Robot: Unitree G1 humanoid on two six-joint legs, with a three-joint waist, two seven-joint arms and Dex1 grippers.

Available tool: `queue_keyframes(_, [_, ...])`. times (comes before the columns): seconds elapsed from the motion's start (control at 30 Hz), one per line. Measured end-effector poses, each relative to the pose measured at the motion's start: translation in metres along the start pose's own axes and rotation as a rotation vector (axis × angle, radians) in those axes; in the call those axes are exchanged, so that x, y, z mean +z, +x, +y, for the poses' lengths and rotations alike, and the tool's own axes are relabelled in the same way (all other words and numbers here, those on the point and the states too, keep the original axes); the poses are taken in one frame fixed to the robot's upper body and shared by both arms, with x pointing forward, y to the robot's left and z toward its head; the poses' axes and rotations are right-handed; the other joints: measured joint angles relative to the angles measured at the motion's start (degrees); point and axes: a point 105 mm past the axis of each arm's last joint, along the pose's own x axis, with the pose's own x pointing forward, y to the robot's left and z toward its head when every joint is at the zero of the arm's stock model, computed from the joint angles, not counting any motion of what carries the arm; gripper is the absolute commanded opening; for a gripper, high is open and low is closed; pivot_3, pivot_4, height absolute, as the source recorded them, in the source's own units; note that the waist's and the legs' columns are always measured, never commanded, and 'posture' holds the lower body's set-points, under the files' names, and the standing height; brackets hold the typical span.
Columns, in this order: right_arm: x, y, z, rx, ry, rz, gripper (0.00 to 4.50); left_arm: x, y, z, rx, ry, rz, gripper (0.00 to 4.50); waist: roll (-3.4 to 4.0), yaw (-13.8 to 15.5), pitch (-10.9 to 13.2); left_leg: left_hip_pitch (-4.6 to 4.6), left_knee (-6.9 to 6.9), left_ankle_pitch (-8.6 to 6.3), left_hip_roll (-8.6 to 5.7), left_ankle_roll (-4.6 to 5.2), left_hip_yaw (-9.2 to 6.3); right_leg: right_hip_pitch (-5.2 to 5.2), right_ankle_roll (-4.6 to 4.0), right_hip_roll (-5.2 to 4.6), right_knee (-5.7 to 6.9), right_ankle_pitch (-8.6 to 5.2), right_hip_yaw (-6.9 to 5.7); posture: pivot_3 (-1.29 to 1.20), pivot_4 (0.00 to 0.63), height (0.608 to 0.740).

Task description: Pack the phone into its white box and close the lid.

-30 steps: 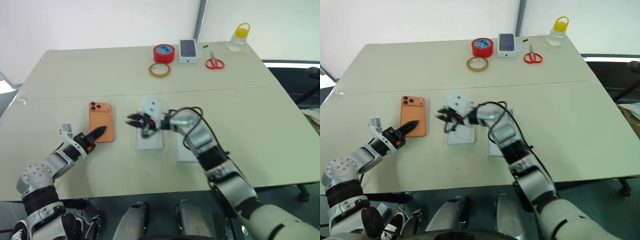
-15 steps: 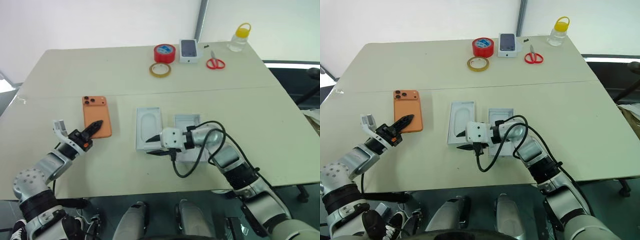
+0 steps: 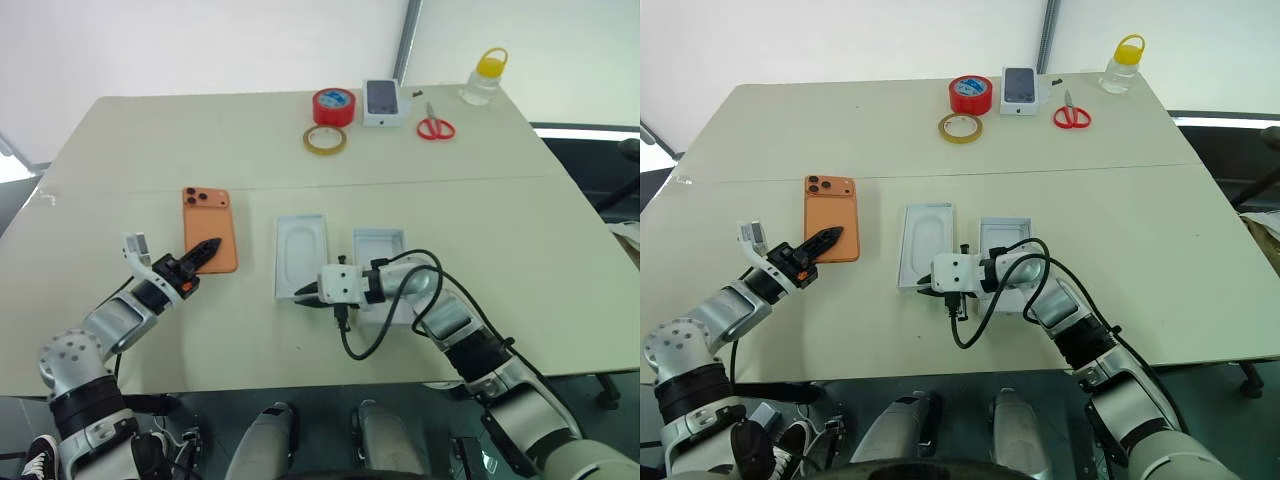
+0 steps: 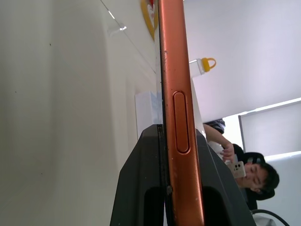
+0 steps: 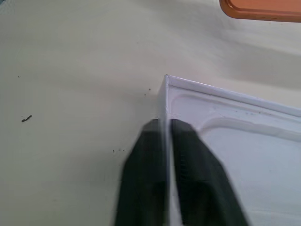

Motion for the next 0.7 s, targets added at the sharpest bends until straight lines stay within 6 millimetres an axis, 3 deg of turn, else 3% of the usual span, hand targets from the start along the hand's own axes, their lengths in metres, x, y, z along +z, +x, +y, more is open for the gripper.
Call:
queue_keyframes(0.3, [0.003, 0.009, -0.012, -0.039, 0.008, 0.000, 0.04, 0.001, 0.005, -0.009, -0.017, 0.016, -0.011, 0.01, -0.02, -0.13, 0.00, 0.00, -0.01, 0.05, 0.01, -0.08, 0.00, -0.01, 0.00, 0.01, 0.00, 0.00, 0.00, 0.00, 0.150, 0.740])
queue_keyframes(0.53, [0.012, 0.025, -0.032, -0.101, -0.006, 0.018, 0.04, 0.004, 0.026, -0.026, -0.066, 0.016, -0.038, 0.01, -0.03, 0.06, 0.00, 0.00, 0.02, 0.07, -0.01, -0.13, 0.00, 0.02, 0.00, 0.01, -0.02, 0.00, -0.01, 0.00, 0.150, 0.740])
queue_keyframes(0.63, [0.008, 0.029, -0.035, -0.117, 0.031, 0.038, 0.97, -0.002, 0.035, -0.031, -0.072, 0.014, -0.021, 0.01, -0.04, 0.04, 0.00, -0.01, 0.02, 0.08, -0.01, -0.13, 0.00, 0.02, 0.00, 0.00, -0.04, 0.00, -0.01, 0.00, 0.150, 0.740])
queue_keyframes(0.7, [0.008, 0.030, -0.035, -0.122, 0.039, 0.039, 1.95, -0.005, 0.040, -0.033, -0.076, 0.006, -0.019, 0.01, -0.04, -0.09, 0.00, -0.02, 0.02, 0.08, -0.01, -0.13, 0.00, 0.00, 0.00, 0.01, -0.04, 0.00, 0.00, 0.00, 0.150, 0.740])
